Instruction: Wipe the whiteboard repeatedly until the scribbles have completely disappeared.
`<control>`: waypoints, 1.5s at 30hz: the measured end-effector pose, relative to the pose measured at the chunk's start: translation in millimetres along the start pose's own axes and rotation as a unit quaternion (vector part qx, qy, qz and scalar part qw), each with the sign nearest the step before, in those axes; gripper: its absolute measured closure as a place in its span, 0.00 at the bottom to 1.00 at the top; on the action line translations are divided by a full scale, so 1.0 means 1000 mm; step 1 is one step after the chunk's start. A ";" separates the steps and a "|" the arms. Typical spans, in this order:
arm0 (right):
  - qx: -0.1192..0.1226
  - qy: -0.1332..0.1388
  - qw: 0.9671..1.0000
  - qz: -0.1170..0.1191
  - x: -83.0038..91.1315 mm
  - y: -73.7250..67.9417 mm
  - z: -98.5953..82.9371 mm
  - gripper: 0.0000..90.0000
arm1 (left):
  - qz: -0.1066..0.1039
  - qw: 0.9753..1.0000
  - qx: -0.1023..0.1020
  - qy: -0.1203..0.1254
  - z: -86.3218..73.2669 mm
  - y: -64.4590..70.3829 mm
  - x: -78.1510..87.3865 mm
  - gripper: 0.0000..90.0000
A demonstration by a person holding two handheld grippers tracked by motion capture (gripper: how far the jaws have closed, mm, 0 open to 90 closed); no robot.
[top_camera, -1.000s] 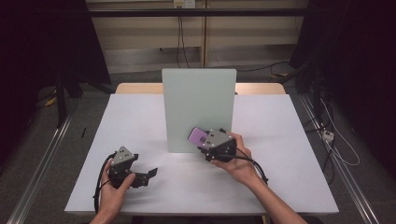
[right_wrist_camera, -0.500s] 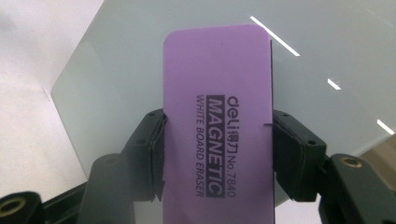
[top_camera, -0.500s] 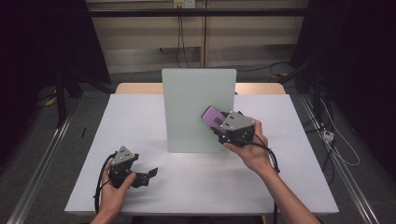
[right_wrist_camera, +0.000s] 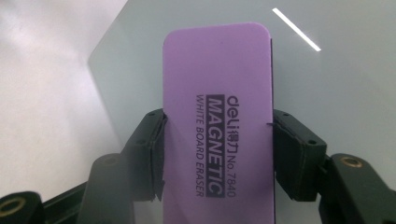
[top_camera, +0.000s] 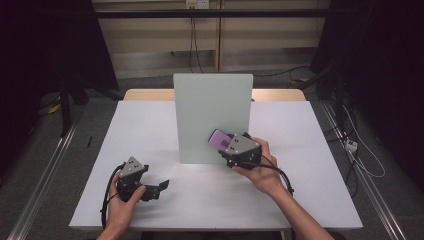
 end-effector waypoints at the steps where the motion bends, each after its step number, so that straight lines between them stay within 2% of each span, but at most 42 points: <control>1: 0.004 -0.004 1.000 0.005 -0.001 -0.004 -0.002 0.47 | 0.000 1.000 0.001 0.001 0.000 0.000 0.000 0.06; 5: 0.010 -0.018 0.999 0.035 -0.004 -0.018 -0.009 0.47 | 0.001 1.000 0.002 0.003 0.000 0.000 0.001 0.06; 10: 0.020 -0.024 0.998 0.060 -0.010 -0.036 -0.011 0.47 | -0.001 1.000 0.001 0.000 0.000 0.000 -0.001 0.06; 19: 0.025 -0.013 0.996 0.081 -0.016 -0.052 0.004 0.47 | 0.002 1.000 0.003 0.001 0.000 -0.001 0.002 0.06; 22: 0.031 -0.018 0.996 0.080 -0.020 -0.055 0.002 0.47 | 0.000 1.000 0.001 0.004 0.000 -0.001 0.002 0.06; 24: 0.020 -0.017 0.996 0.083 -0.019 -0.051 0.001 0.47 | 0.000 1.000 0.001 0.003 0.000 0.000 0.003 0.06; 26: 0.019 -0.017 0.997 0.074 -0.017 -0.046 0.000 0.47 | -0.001 1.000 0.001 0.004 0.000 0.000 0.002 0.06; 28: 0.004 -0.013 0.998 0.068 -0.015 -0.038 0.000 0.47 | -0.001 1.000 0.001 0.004 0.000 -0.001 0.002 0.06; 33: -0.018 -0.005 0.999 0.038 -0.006 -0.015 0.001 0.47 | -0.002 1.000 0.000 0.001 0.000 0.001 0.002 0.06; 40: -0.038 0.003 0.999 0.016 0.002 0.006 0.001 0.47 | -0.003 1.000 0.001 0.002 0.000 0.000 0.001 0.06; 45: -0.055 0.007 0.998 -0.010 0.009 0.024 0.001 0.47 | -0.004 1.000 0.001 0.001 0.000 0.001 0.002 0.06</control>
Point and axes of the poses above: each handheld gripper's, and its own axes: x roughly backward along the jaws, z roughly out of its top, y roughly to its right, the point moved 7 cm from there along -x, roughly forward along the jaws, and after that the axes turned 15 degrees about -z, right-handed, at the moved point
